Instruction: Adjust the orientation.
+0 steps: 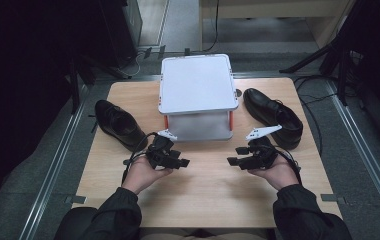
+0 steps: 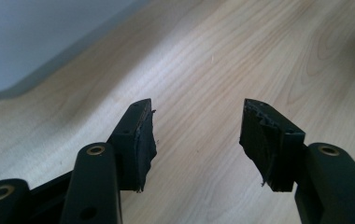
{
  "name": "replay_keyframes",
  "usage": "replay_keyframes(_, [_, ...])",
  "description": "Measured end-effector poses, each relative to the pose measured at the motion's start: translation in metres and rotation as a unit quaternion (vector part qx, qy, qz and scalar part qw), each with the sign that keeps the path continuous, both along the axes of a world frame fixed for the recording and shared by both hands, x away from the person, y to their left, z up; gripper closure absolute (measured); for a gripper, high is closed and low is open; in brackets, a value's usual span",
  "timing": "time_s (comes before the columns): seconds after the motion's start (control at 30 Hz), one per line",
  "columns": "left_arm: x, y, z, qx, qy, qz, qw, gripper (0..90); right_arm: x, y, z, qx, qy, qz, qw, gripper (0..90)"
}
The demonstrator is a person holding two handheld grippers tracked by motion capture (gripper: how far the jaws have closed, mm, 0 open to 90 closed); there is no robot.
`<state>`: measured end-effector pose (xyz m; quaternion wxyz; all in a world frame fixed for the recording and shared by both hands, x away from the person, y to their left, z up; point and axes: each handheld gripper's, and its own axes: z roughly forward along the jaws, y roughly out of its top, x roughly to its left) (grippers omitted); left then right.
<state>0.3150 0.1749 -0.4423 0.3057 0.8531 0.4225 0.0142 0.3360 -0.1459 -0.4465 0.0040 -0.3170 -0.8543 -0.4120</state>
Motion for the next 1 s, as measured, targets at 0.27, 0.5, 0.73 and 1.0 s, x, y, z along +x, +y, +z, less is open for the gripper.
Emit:
replay_keyframes(0.27, [0.0017,-0.0036,-0.0031,0.005,0.017,-0.012,0.9998,45.3,0.0021,0.0025,-0.005,0.009,0.038,-0.013,0.9991,53.9])
replay_keyframes(0.5, [0.0008,-0.0064,-0.0032,0.011,0.022,-0.018,0.9995,44.7,0.0028,0.0053,-0.007,-0.011,0.051,-0.007,0.9986,54.0])
replay_keyframes(0.73, [-0.002,-0.005,0.0003,-0.002,0.042,-0.024,0.9988,42.3,0.0028,0.0013,-0.0089,-0.026,0.045,-0.011,0.9986,50.2])
replay_keyframes(1.0, [-0.0016,-0.0003,-0.0003,0.003,0.042,-0.023,0.9988,43.7,0.0031,0.0044,-0.0103,-0.033,0.061,-0.019,0.9974,53.4])
